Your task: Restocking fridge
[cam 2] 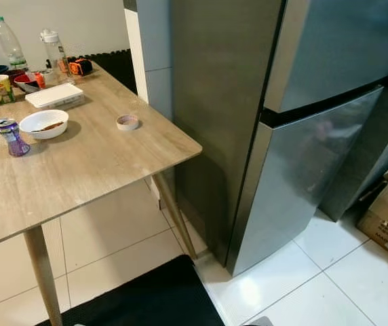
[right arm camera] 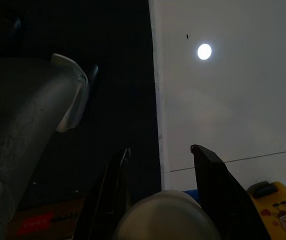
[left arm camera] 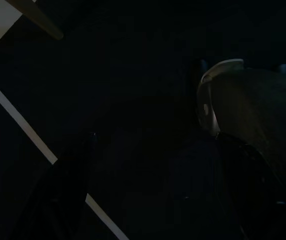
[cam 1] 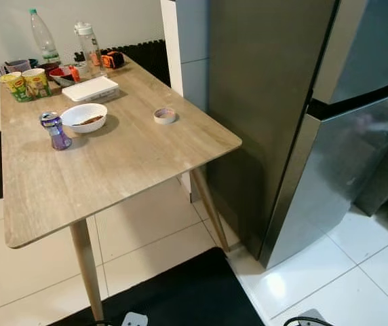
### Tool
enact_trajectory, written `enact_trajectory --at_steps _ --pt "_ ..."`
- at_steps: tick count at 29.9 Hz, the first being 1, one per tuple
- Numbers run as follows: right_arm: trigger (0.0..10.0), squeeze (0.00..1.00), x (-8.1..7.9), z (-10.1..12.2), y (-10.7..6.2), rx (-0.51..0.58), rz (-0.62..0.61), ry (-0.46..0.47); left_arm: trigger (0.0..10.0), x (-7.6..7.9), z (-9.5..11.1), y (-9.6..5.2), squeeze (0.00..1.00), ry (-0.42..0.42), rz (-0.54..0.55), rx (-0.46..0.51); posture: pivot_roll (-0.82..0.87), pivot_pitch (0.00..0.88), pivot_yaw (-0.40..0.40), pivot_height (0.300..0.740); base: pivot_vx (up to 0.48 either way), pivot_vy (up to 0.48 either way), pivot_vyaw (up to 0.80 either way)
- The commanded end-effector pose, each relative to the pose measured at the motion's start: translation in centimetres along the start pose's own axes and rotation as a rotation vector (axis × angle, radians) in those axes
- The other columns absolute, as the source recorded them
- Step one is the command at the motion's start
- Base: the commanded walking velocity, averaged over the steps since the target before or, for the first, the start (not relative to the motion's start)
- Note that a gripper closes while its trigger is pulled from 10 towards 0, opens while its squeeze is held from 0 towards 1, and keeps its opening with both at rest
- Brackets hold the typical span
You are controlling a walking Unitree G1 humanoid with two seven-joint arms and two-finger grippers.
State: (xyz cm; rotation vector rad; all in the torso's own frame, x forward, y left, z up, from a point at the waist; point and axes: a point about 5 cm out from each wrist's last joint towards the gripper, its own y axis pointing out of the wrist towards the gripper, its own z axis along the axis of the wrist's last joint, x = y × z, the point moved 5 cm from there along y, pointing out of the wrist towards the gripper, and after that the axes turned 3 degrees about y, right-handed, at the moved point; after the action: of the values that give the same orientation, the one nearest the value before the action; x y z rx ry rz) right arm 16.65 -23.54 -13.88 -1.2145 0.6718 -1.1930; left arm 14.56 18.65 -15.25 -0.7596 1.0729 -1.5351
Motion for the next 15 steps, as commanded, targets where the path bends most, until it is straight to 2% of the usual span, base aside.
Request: enact_trajectory --at_steps 1,15 --pt "10.0 0.0 0.37 -0.3 -0.04 -0.01 -0.011 -0.012 10.0 1.13 -1.06 -0.03 0.0 0.0 -0.041 -0.034 -0.09 0.0 -0.008 0.74 0.0 -0.465 0.0" --pt "10.0 0.0 0.31 -0.06 -0.03 -0.008 -0.011 -0.02 10.0 1.32 -0.38 0.07 0.0 -0.003 -0.051 -0.017 -0.09 0.0 -0.006 0.74 0.0 -0.466 0.0"
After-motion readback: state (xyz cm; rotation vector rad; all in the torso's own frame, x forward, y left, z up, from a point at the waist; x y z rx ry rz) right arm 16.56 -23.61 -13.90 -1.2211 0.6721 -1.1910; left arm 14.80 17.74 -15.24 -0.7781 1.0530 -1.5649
